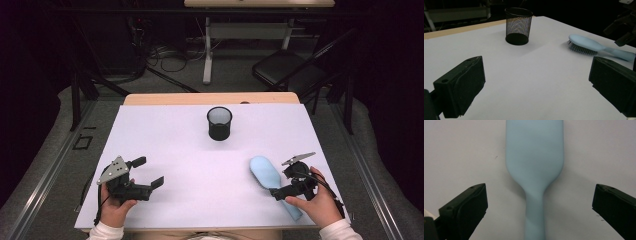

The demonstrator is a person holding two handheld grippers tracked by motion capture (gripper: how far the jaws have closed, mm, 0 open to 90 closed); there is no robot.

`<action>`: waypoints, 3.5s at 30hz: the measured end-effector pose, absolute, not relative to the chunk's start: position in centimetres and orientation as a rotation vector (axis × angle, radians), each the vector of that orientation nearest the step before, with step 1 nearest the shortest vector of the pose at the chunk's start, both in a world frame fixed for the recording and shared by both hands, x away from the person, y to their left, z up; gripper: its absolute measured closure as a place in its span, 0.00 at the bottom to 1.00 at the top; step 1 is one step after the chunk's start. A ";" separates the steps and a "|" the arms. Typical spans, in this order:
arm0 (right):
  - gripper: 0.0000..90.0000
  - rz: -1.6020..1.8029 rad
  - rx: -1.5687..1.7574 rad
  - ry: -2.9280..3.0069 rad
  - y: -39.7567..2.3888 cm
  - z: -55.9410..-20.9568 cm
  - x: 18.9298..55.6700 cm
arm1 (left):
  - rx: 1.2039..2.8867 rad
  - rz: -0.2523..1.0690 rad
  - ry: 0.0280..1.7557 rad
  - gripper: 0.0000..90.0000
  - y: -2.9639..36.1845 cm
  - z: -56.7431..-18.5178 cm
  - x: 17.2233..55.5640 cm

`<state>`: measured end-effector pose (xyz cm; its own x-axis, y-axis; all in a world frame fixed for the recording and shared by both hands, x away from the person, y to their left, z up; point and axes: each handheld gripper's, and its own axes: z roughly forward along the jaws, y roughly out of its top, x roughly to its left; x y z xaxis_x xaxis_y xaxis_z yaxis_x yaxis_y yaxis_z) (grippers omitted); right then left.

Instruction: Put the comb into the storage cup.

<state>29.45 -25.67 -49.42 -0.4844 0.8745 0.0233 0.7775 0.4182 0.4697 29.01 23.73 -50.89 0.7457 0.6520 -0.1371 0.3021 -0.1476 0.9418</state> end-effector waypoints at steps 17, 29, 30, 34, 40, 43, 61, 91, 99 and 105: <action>0.00 0.488 1.420 2.520 -25.0 -49.8 30.1 | 1.746 0.361 0.753 0.01 23.7 -50.9 29.0; 0.03 0.406 1.417 2.548 -25.2 -49.8 30.3 | 1.753 0.360 0.753 0.01 23.6 -50.9 29.0; 0.03 0.390 1.421 2.551 -25.2 -49.8 30.3 | 1.753 0.359 0.752 0.01 23.5 -51.0 29.0; 0.03 0.414 1.418 2.543 -25.3 -49.9 30.4 | 1.753 0.354 0.746 0.01 23.4 -51.0 29.0; 0.03 0.175 1.421 2.637 -25.2 -48.9 30.8 | 1.753 0.360 0.750 0.01 23.6 -50.9 29.0; 0.03 0.396 1.423 2.565 -25.2 -50.1 30.7 | 1.751 0.359 0.750 0.01 23.5 -50.9 29.0; 0.16 0.374 1.418 2.586 -24.7 -50.5 31.4 | 1.749 0.355 0.747 0.01 23.5 -50.9 29.0; 0.45 0.314 1.480 2.637 -23.8 -51.3 31.9 | 1.748 0.355 0.744 0.01 23.5 -50.9 29.0; 0.56 0.278 1.510 2.632 -23.6 -51.4 31.9 | 1.747 0.357 0.745 0.01 23.6 -50.9 28.9; 0.59 0.289 1.543 2.616 -23.6 -51.8 31.7 | 1.747 0.357 0.746 0.01 23.6 -50.9 28.9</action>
<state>31.70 -23.61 -51.78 -0.4856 0.8740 0.0181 0.8568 0.4718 0.2081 28.93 23.57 -50.89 0.7523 0.6449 -0.1351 0.2999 -0.1526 0.9417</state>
